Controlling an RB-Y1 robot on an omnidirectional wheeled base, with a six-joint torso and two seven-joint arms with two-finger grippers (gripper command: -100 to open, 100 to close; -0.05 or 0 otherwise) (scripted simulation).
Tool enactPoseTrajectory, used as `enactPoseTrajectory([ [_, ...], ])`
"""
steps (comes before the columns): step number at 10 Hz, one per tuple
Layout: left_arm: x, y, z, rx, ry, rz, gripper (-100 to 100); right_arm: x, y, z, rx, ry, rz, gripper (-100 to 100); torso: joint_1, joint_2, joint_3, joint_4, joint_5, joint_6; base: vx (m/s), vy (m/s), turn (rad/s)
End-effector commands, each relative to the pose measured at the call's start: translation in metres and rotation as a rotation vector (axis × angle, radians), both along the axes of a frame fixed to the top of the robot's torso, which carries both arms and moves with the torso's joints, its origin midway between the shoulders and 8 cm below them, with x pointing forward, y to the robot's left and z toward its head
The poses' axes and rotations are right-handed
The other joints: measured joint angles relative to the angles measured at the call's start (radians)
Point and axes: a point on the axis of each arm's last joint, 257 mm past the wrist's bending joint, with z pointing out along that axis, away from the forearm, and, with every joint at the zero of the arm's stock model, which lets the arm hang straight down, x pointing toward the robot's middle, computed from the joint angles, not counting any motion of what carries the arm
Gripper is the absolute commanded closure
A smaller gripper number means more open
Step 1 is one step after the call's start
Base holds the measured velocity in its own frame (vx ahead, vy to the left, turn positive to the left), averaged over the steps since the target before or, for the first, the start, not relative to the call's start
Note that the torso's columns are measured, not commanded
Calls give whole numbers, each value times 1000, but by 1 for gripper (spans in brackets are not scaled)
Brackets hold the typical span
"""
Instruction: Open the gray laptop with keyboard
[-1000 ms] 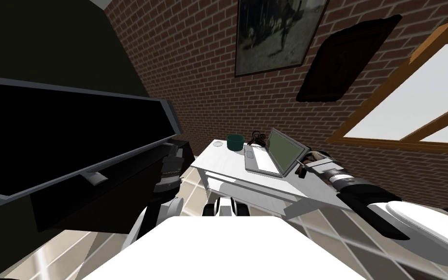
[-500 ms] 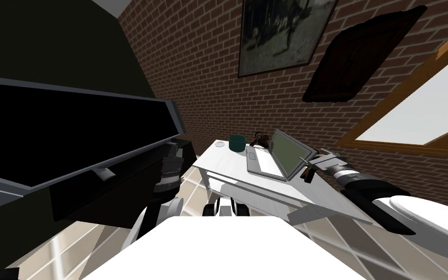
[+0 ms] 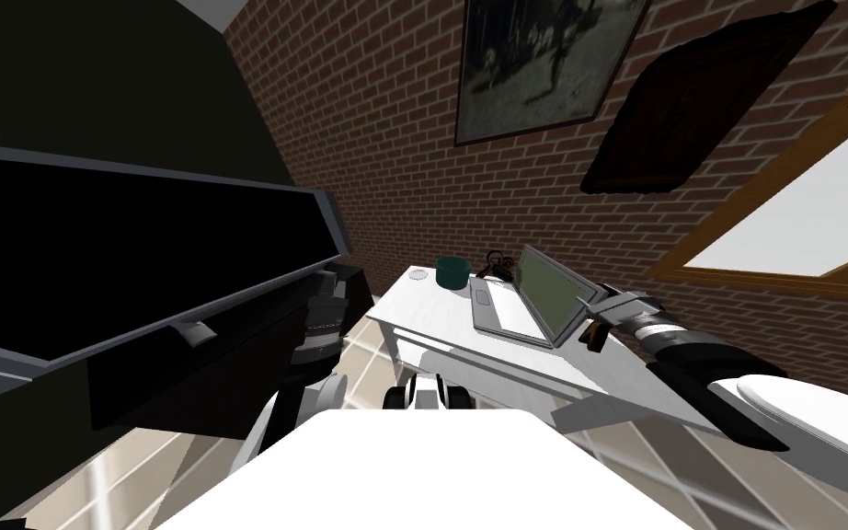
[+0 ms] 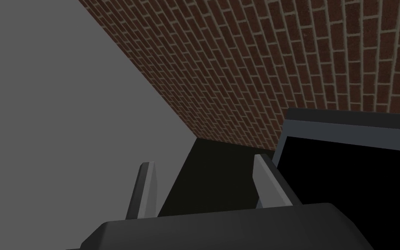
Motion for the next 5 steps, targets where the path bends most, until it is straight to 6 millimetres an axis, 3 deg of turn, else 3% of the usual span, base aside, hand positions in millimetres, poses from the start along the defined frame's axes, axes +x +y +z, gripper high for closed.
enactPoseTrajectory([
  [1, 0, 0, 0, 0, 0, 0, 0, -5, 6, -12, -98, 50, 5, 100, -3, -1, -1, 0, -1, -1, 60, 124, 19],
  [5, 0, 0, 0, 0, 0, 0, 0, -13, 11, -19, -244, 97, 6, 100, -7, 5, 2, 4, 1, 3, 44, 113, 19],
])
